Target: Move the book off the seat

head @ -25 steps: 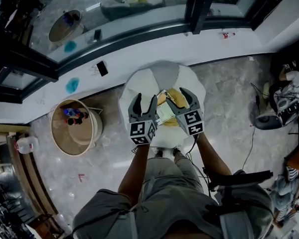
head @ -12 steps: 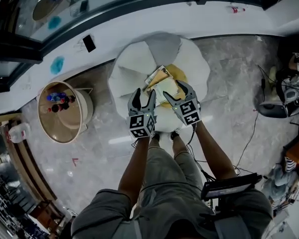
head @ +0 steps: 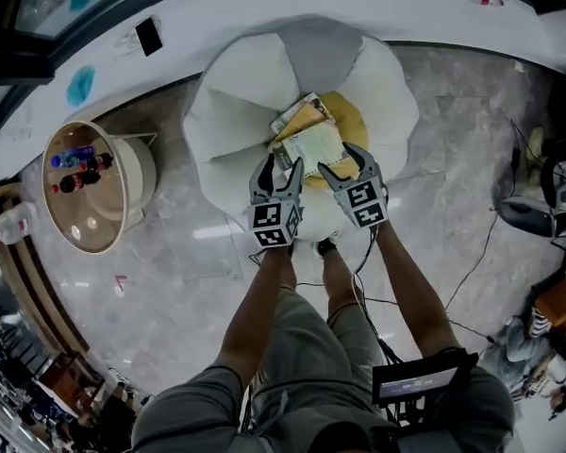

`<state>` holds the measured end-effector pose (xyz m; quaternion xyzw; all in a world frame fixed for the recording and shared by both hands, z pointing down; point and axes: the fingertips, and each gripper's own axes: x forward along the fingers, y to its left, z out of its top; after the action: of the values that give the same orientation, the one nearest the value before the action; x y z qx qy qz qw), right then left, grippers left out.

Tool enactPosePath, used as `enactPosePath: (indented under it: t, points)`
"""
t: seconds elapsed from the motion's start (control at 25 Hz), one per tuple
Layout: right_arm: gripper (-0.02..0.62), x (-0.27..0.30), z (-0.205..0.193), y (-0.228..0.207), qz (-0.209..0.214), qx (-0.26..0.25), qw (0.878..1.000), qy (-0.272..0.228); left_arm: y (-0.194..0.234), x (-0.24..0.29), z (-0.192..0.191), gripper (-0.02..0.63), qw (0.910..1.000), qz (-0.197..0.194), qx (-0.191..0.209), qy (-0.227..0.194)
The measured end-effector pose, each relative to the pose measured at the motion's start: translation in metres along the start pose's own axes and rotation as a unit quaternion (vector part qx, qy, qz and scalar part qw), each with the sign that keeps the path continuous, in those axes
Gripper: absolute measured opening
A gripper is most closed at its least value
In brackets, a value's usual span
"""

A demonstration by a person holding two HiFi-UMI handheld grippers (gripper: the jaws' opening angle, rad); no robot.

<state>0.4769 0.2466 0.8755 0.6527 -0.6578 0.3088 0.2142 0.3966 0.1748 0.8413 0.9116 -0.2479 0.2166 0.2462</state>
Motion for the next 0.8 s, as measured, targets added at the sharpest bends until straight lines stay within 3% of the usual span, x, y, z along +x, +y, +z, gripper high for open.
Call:
enactPosePath:
  t: [0.24, 0.44, 0.8]
  points:
    - [0.295, 0.063, -0.070, -0.014, 0.011, -0.002, 0.999, 0.043, 0.029, 0.039, -0.077, 0.272, 0.9992, 0.011, -0.017, 0.035]
    - [0.295, 0.105, -0.128, -0.036, 0.009, 0.025, 0.996, 0.081, 0.061, 0.070, -0.144, 0.272, 0.9966, 0.032, -0.034, 0.069]
    - [0.302, 0.160, -0.219, -0.070, 0.004, 0.069, 0.986, 0.150, 0.109, 0.101, -0.253, 0.272, 0.9822, 0.069, -0.105, 0.140]
